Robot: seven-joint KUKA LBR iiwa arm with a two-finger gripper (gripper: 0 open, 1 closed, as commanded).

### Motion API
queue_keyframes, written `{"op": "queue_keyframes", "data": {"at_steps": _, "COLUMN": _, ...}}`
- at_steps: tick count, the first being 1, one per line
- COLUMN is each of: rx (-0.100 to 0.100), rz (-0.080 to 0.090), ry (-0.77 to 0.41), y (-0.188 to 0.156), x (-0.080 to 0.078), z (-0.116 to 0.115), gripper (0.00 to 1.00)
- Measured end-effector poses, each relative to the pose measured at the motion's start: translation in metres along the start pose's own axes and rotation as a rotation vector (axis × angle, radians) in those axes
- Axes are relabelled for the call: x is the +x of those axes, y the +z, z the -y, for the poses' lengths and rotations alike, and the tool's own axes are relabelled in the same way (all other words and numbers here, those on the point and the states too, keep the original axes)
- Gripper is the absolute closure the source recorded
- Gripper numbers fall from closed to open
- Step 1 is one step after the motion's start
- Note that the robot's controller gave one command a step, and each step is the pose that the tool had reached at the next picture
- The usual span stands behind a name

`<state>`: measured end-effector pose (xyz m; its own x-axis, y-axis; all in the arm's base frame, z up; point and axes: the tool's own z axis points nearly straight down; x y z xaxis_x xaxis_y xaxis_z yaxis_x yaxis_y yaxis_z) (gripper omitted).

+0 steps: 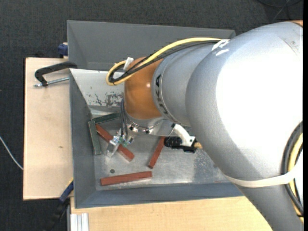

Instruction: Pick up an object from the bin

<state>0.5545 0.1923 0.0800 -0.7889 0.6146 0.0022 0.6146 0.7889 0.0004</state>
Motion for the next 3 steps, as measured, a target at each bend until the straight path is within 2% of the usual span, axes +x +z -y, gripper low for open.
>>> {"op": "queue_keyframes", "data": {"at_steps": 1, "rx": -0.009, "rz": -0.004, "ry": -0.062, "y": 0.0031, "x": 0.0053, "z": 0.0047, "gripper": 1.0}}
{"op": "queue_keyframes", "data": {"at_steps": 3, "rx": -0.006, "rz": -0.002, "ry": -0.062, "y": -0.0001, "x": 0.0056, "z": 0.0061, "gripper": 1.0}}
